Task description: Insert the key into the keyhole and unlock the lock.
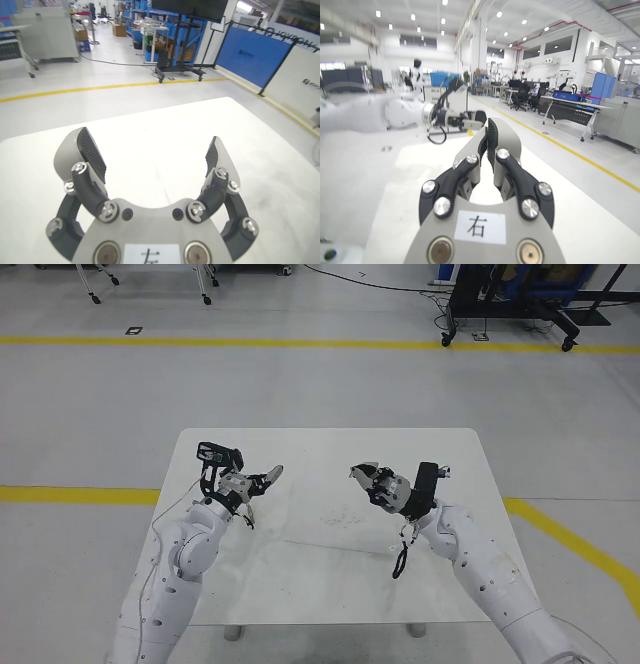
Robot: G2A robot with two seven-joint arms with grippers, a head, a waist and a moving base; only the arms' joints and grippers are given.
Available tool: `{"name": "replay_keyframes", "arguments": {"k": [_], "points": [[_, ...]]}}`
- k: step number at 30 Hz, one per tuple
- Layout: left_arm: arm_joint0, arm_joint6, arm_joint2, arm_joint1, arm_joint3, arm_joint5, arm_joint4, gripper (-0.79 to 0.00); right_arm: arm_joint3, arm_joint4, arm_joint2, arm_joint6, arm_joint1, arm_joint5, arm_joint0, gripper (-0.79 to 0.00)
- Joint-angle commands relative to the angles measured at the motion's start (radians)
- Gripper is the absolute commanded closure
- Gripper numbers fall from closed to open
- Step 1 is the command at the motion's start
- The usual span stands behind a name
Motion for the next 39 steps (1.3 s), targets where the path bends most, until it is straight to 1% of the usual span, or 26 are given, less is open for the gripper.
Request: {"name": "replay_keyframes", "arguments": {"k": [1, 11, 12, 14, 18, 21, 24, 26, 27, 28, 29, 30, 32, 33, 35, 36, 37, 39], "points": [[-0.022, -0.017, 0.003, -0.003, 0.017, 0.013, -0.068, -0.785, 0.080, 0.160, -0.011, 0.033, -0.008, -0.090, 0.036, 0.000], [-0.017, -0.029, 0.010, -0.003, 0.014, 0.012, -0.071, -0.785, 0.090, 0.174, -0.012, 0.040, -0.009, -0.096, 0.041, 0.000], [-0.016, -0.034, 0.013, -0.004, 0.013, 0.005, -0.086, -0.785, 0.089, 0.178, -0.013, 0.043, -0.010, -0.094, 0.038, 0.000], [-0.019, -0.068, 0.009, -0.005, 0.021, -0.019, -0.177, -0.785, 0.087, 0.267, -0.035, 0.094, -0.014, -0.115, 0.026, 0.000], [-0.038, -0.239, -0.015, -0.003, 0.049, -0.072, -0.460, -0.785, 0.154, 0.493, -0.077, 0.282, -0.027, -0.078, 0.053, 0.000], [-0.059, -0.417, -0.026, -0.001, 0.084, -0.093, -0.712, -0.785, 0.191, 0.681, -0.110, 0.441, -0.042, 0.005, 0.086, 0.000], [-0.097, -0.626, -0.028, 0.003, 0.139, -0.063, -0.968, -0.785, 0.199, 0.815, -0.128, 0.556, -0.052, 0.043, 0.103, 0.000], [-0.130, -0.779, -0.018, 0.003, 0.186, -0.011, -1.129, -0.785, 0.202, 0.894, -0.139, 0.622, -0.058, 0.043, 0.109, 0.000], [-0.146, -0.830, -0.018, 0.003, 0.215, 0.012, -1.196, -0.785, 0.204, 0.929, -0.142, 0.644, -0.060, 0.043, 0.111, 0.000], [-0.164, -0.891, -0.010, 0.004, 0.239, 0.037, -1.240, -0.785, 0.206, 0.966, -0.146, 0.665, -0.064, 0.043, 0.113, 0.000], [-0.182, -0.926, -0.008, 0.004, 0.262, 0.046, -1.266, -0.785, 0.207, 1.001, -0.151, 0.685, -0.067, 0.041, 0.115, 0.000], [-0.196, -0.944, -0.002, 0.005, 0.279, 0.044, -1.271, -0.745, 0.209, 1.037, -0.156, 0.706, -0.071, 0.040, 0.116, 0.000], [-0.210, -0.948, 0.012, 0.005, 0.291, 0.015, -1.241, -0.606, 0.214, 1.096, -0.167, 0.746, -0.079, 0.034, 0.122, 0.000], [-0.212, -0.940, 0.020, 0.006, 0.288, -0.004, -1.217, -0.573, 0.217, 1.118, -0.174, 0.765, -0.082, 0.034, 0.126, 0.000], [-0.208, -0.908, 0.032, 0.007, 0.276, -0.042, -1.165, -0.566, 0.218, 1.154, -0.199, 0.817, -0.092, 0.026, 0.130, 0.000], [-0.204, -0.884, 0.037, 0.008, 0.267, -0.059, -1.132, -0.585, 0.223, 1.176, -0.210, 0.842, -0.097, 0.025, 0.134, 0.000], [-0.199, -0.848, 0.041, 0.009, 0.254, -0.077, -1.083, -0.631, 0.232, 1.189, -0.219, 0.860, -0.102, 0.025, 0.139, 0.000], [-0.181, -0.760, 0.054, 0.012, 0.212, -0.124, -0.939, -0.625, 0.255, 1.203, -0.236, 0.884, -0.112, 0.027, 0.152, 0.000]]}}
